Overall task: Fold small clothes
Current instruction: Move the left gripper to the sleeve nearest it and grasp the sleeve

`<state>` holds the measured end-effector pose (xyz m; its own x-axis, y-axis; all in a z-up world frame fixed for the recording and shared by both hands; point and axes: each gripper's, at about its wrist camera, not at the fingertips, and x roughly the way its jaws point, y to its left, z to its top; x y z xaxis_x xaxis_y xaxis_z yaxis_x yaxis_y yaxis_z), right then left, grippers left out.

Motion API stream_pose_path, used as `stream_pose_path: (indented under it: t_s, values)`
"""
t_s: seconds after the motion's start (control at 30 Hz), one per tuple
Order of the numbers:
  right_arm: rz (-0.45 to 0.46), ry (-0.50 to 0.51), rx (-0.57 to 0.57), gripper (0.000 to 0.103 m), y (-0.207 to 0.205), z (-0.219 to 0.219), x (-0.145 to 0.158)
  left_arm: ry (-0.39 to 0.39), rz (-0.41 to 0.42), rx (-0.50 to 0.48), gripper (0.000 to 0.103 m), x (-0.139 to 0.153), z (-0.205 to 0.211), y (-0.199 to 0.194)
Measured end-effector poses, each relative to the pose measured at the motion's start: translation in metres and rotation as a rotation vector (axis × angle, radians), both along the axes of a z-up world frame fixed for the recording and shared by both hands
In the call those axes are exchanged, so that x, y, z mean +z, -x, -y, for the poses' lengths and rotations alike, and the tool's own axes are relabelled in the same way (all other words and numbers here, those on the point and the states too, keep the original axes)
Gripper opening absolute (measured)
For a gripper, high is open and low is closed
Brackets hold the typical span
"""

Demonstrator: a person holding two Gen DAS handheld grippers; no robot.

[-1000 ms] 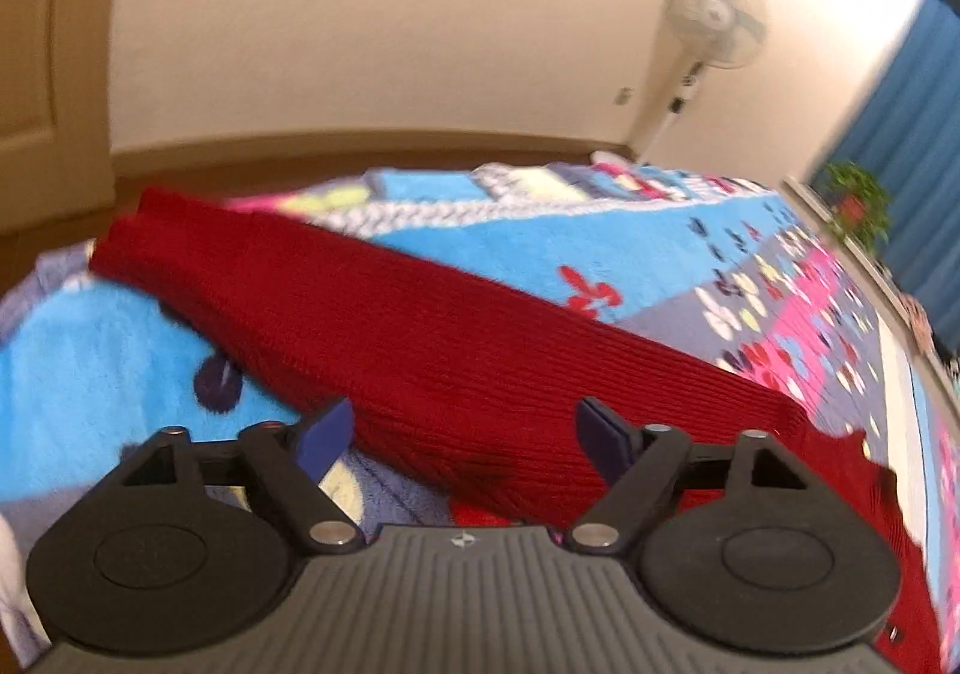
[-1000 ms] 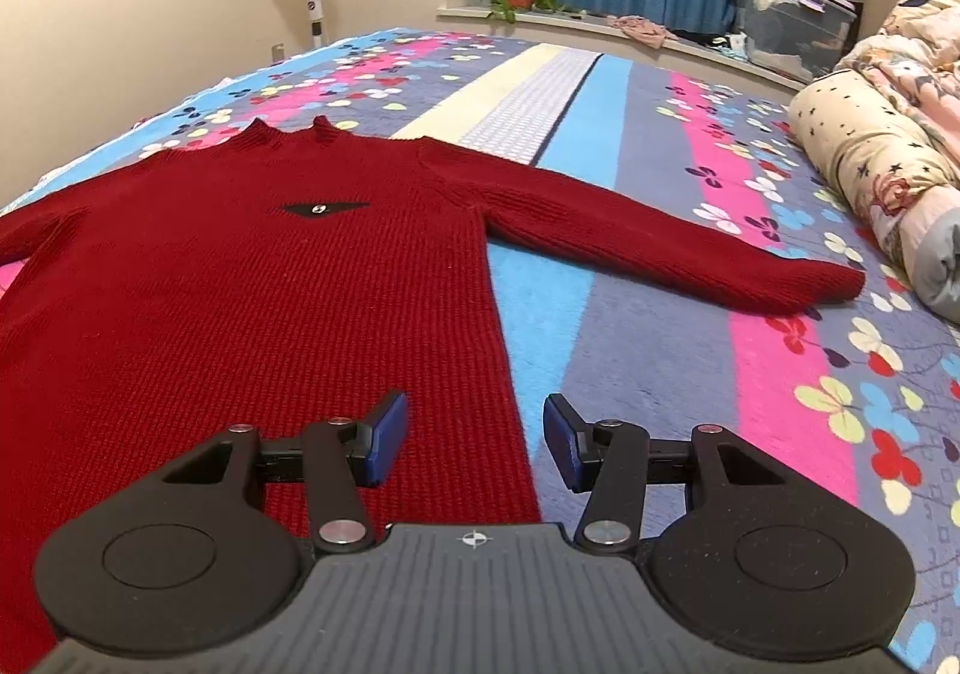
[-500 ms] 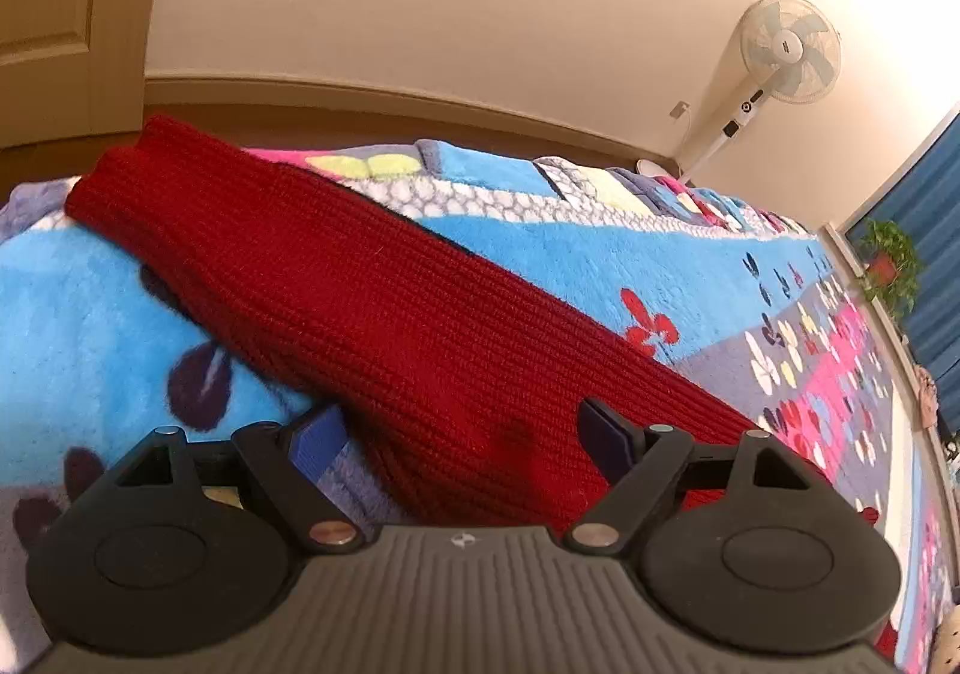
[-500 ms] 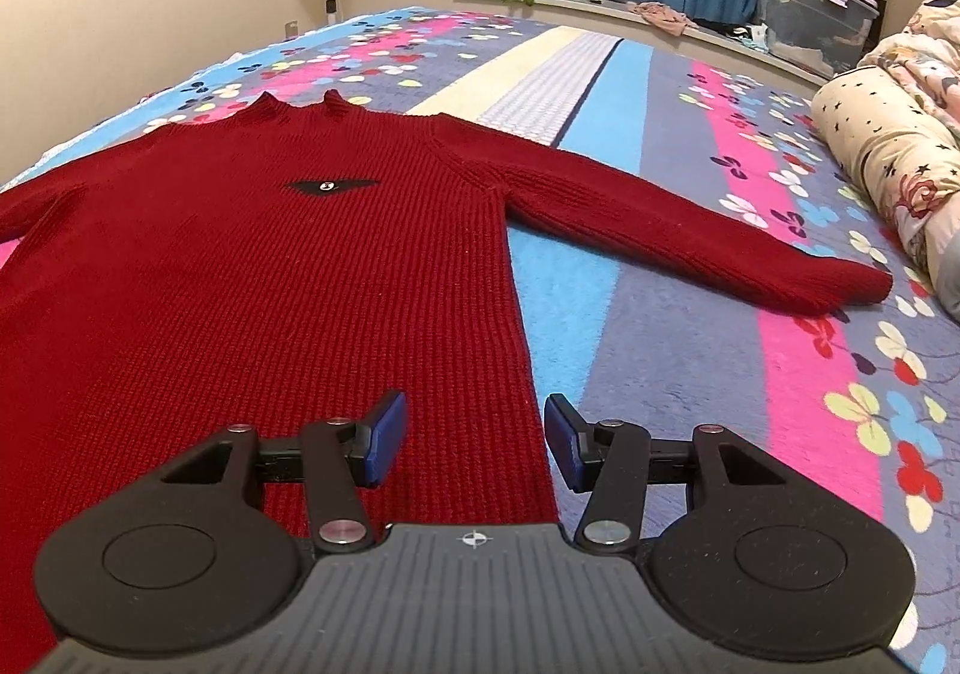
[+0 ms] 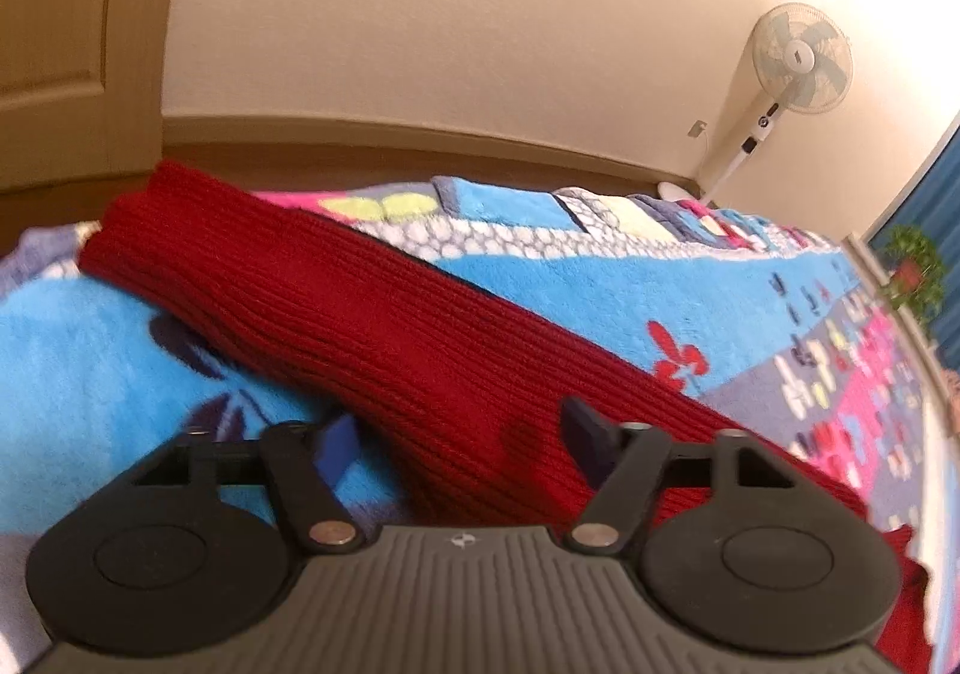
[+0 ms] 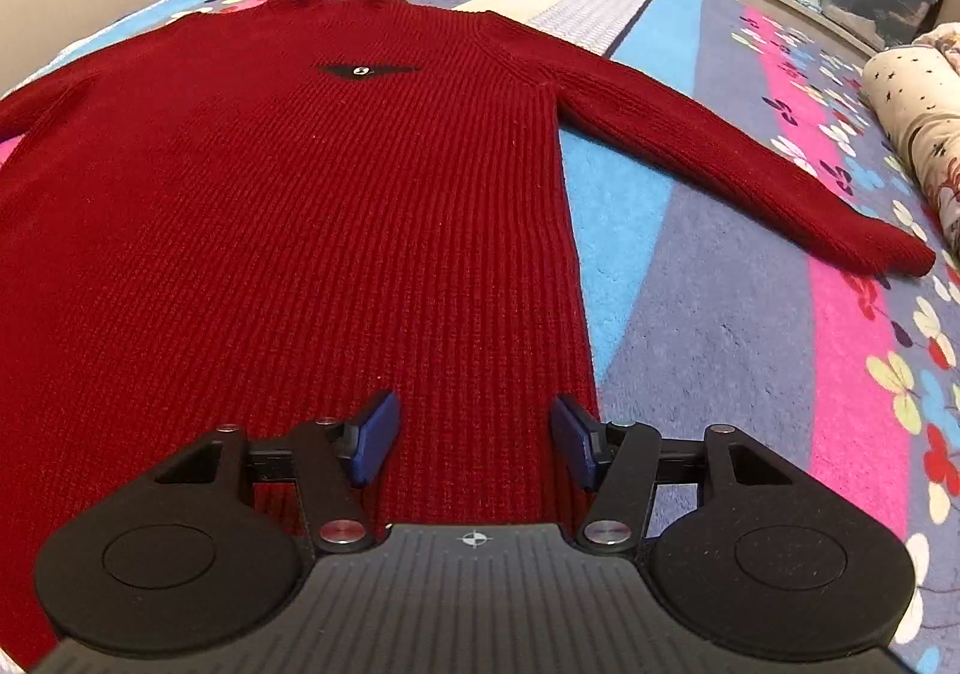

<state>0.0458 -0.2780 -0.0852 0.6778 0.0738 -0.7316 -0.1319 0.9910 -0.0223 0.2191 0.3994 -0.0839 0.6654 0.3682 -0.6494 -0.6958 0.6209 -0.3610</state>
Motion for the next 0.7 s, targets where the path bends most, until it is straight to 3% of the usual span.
stream_pose_path:
  t_s: [0.07,0.13,0.27,0.3,0.43,0.47,0.6,0.7]
  values:
    - [-0.003,-0.008,-0.003,0.059,0.0,0.001,-0.001,-0.043,-0.025,0.015,0.033,0.002,0.0,0.0]
    - [-0.001,-0.001,-0.001,0.06,-0.001,0.0,-0.001,-0.073,-0.014,0.013,0.028,0.005,0.002,0.002]
    - [-0.001,-0.001,-0.001,0.06,-0.001,0.0,-0.002,-0.159,0.003,-0.007,0.027,0.017,0.012,0.001]
    - [-0.001,0.001,-0.001,0.06,-0.001,0.0,-0.002,-0.146,0.001,-0.009,0.028,0.016,0.011,0.0]
    - [0.0,0.005,0.001,0.06,-0.001,-0.001,-0.002,0.05,-0.003,0.035,0.037,-0.004,-0.011,0.005]
    - [0.0,0.006,0.001,0.06,-0.001,-0.001,-0.002,0.069,0.014,0.039,0.037,-0.005,-0.015,0.007]
    - [0.0,0.009,0.001,0.061,-0.001,-0.002,-0.002,0.042,0.009,0.031,0.037,-0.002,-0.012,0.007]
    - [0.001,0.013,0.001,0.061,-0.002,-0.004,-0.003,0.004,0.006,0.026,0.03,0.001,-0.008,0.007]
